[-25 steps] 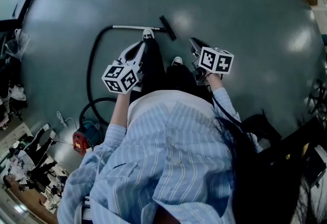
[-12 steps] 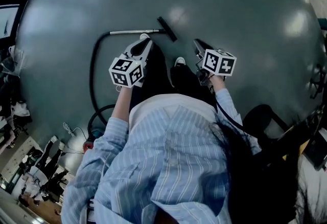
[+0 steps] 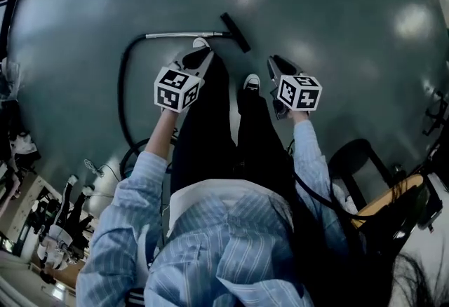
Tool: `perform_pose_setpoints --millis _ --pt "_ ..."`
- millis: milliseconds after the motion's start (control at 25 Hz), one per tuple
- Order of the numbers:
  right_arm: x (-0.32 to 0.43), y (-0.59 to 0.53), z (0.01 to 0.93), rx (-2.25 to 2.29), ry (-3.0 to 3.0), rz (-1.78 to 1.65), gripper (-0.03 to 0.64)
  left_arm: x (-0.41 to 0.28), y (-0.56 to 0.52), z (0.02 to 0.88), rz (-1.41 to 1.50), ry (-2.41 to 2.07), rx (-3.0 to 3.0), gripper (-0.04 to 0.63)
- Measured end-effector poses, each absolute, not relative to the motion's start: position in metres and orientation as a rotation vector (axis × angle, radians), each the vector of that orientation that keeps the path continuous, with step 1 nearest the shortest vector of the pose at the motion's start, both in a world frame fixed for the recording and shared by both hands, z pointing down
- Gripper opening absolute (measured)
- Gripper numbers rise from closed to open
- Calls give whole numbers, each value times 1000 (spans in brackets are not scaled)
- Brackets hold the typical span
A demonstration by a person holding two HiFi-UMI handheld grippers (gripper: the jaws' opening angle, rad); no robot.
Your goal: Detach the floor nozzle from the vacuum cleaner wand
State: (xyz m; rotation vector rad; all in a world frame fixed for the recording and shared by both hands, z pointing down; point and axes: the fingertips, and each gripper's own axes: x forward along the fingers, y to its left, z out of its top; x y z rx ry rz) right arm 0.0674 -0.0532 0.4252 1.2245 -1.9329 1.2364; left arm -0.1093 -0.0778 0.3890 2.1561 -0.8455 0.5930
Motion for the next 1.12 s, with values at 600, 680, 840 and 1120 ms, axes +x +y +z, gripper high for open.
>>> perform_pose_setpoints --millis 600,680,840,1120 --pt "29 -70 686 888 -1802 1130 224 -112 -94 688 1022 -555 2108 137" --pt "28 -63 716 873 -1790 1117 229 -112 -84 721 1079 -506 2108 141" --pt "31 -52 783 797 -1745 991 235 -110 -79 791 1199 -410 2157 151" --pt "25 -46 882 700 -1705 838 236 -117 -64 905 1450 -253 2186 152"
